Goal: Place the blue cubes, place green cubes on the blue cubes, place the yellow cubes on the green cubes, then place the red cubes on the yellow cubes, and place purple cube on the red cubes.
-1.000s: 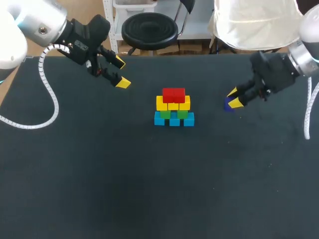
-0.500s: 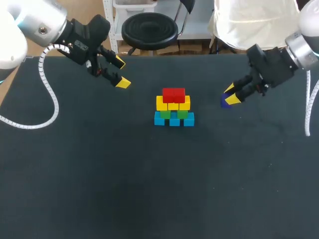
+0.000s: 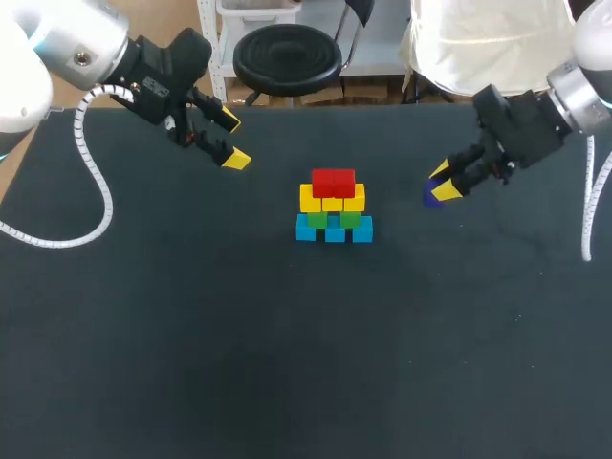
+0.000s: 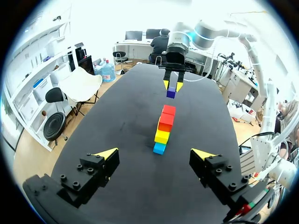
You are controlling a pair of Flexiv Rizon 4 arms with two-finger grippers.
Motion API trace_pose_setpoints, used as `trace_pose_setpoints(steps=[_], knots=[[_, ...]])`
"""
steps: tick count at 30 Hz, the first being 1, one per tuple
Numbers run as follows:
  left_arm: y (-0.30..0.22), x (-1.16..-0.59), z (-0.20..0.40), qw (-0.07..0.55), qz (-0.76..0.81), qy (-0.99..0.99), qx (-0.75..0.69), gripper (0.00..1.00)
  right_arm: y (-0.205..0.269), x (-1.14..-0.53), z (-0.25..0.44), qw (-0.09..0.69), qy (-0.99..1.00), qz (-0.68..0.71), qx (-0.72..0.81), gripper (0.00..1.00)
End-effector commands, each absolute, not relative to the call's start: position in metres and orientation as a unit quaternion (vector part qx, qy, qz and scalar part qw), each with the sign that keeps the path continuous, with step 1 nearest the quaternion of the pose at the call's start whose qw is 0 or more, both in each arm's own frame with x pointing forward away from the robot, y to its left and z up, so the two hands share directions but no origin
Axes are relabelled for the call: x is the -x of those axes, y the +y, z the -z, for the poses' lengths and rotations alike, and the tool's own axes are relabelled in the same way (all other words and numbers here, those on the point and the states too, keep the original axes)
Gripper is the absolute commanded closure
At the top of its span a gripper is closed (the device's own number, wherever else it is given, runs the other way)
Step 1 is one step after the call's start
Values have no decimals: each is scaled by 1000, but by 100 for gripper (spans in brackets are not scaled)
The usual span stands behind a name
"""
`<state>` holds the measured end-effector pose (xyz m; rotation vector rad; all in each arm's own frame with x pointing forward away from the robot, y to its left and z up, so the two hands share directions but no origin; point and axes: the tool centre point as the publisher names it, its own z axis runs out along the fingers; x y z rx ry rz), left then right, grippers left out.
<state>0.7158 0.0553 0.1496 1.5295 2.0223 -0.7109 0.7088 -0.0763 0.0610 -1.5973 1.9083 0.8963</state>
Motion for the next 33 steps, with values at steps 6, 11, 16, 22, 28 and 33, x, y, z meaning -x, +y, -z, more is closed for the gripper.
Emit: trace_pose_setpoints(steps=[6,11,16,22,28,33], knots=[[56,-715,-149,254,262,742,-563,0,-62,-700,-95,253,701,-268,610,100],[56,-715,-149,254,262,742,-563,0,-50,-692,-116,249,705,-224,625,100],[56,-715,-149,254,262,742,-563,0,-36,-680,-139,265,706,-176,633,100],[56,-715,-149,254,262,742,-563,0,-28,-667,-160,287,701,-155,634,100],[56,-715,-149,254,262,742,-563,0,-24,-667,-164,282,696,-169,639,100],[56,-715,-149,254,262,742,-563,0,-24,-667,-164,282,696,-169,639,100]])
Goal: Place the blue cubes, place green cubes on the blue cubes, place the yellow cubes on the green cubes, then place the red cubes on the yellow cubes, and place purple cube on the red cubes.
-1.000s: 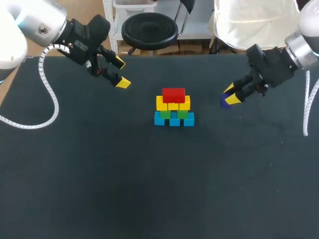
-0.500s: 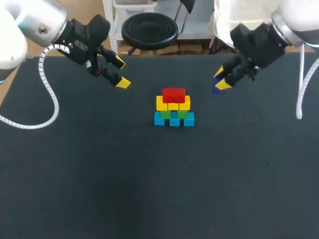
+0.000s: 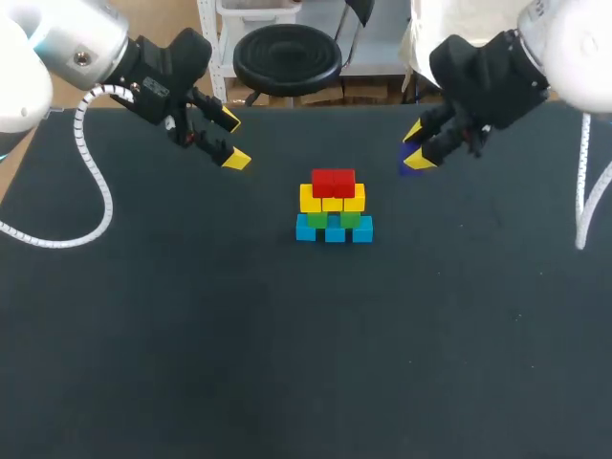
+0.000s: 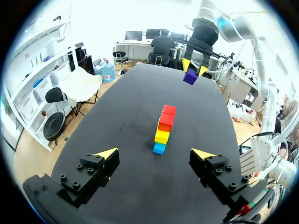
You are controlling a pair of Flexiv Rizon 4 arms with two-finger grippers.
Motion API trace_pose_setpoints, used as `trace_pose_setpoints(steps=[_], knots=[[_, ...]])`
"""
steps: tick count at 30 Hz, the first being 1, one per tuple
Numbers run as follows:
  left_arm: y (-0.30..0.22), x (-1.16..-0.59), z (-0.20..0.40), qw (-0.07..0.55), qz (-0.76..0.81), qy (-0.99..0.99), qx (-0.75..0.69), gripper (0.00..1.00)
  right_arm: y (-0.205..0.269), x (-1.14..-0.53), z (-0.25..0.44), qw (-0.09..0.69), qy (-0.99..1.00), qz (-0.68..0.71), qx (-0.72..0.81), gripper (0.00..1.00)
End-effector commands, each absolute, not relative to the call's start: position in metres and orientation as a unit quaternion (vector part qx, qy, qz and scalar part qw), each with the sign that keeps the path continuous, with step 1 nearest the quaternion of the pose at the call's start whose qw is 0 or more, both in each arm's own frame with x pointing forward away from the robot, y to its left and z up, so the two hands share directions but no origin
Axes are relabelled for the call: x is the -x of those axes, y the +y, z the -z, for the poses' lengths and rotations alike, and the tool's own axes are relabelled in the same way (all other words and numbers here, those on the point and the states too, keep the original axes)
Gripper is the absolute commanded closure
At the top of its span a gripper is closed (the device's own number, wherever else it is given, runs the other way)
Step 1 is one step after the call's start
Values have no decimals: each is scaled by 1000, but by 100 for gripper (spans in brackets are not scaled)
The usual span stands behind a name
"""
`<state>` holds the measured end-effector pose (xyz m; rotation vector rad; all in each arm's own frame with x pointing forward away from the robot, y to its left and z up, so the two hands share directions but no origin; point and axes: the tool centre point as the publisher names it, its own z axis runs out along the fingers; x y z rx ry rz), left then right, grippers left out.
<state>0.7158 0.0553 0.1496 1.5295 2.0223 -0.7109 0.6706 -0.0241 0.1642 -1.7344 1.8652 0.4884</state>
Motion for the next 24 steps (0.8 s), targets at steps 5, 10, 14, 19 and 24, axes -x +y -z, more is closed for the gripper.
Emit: trace_pose_setpoints(steps=[5,10,14,19,24], knots=[[56,-715,-149,254,262,742,-563,0,-24,-667,-164,282,696,-169,639,100],[56,-715,-149,254,262,742,-563,0,-24,-667,-164,282,696,-169,639,100],[56,-715,-149,254,262,742,-563,0,-5,-668,-166,284,685,-175,648,100],[56,-715,-149,254,262,742,-563,0,14,-667,-176,278,672,-161,667,100],[56,-715,-149,254,262,742,-563,0,18,-667,-174,331,656,-194,649,100]])
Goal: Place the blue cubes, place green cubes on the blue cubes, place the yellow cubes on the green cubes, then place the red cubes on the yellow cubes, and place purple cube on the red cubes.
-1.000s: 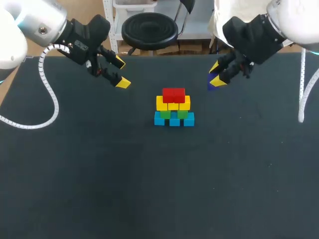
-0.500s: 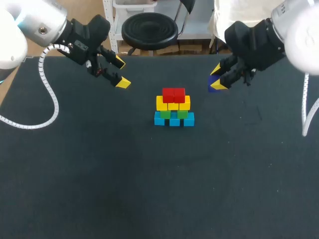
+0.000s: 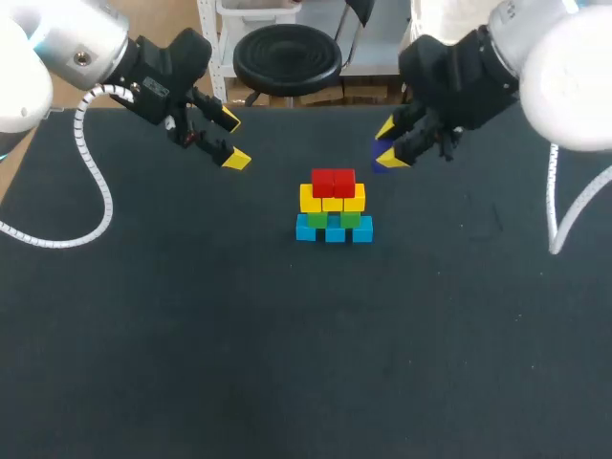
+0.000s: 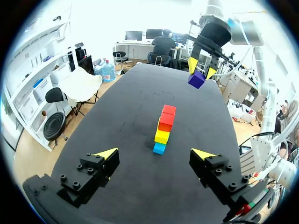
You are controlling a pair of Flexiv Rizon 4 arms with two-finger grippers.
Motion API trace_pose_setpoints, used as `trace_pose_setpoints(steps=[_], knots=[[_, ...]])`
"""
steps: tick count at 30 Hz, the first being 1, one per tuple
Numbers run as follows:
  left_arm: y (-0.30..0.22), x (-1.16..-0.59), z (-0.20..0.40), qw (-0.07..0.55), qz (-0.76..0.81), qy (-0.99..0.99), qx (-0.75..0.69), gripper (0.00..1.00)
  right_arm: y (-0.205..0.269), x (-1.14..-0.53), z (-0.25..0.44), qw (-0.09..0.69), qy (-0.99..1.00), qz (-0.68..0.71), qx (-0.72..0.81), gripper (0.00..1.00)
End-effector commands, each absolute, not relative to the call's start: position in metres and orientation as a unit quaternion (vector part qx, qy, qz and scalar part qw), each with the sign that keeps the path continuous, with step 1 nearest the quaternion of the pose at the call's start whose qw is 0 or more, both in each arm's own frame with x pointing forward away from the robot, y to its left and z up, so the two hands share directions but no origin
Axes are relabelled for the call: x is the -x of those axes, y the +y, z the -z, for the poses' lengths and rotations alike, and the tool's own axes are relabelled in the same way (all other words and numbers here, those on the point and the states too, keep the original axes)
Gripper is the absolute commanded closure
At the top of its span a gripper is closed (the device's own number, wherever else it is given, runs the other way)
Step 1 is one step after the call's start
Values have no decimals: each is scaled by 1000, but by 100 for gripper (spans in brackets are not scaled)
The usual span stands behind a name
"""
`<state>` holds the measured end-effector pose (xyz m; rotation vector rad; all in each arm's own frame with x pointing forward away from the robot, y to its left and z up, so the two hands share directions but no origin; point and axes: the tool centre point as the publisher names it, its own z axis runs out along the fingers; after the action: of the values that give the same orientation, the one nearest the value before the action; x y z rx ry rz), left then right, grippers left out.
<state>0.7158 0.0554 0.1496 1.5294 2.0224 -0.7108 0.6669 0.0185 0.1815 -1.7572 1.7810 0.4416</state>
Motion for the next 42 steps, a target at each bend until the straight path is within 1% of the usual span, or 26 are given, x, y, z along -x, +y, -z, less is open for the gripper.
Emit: trace_pose_setpoints(steps=[1,4,10,18,32,42], knots=[[56,-715,-149,254,262,742,-563,0,19,-666,-174,334,657,-196,647,100],[56,-715,-149,254,262,742,-563,0,26,-667,-173,345,656,-208,638,100],[56,-715,-149,254,262,742,-563,0,42,-664,-175,338,667,-201,632,100],[56,-715,-149,254,262,742,-563,0,57,-660,-179,302,688,-171,638,100],[56,-715,-149,254,262,742,-563,0,57,-660,-179,302,688,-171,638,100],[56,-715,-149,254,262,742,-563,0,71,-659,-160,305,695,-227,611,100]])
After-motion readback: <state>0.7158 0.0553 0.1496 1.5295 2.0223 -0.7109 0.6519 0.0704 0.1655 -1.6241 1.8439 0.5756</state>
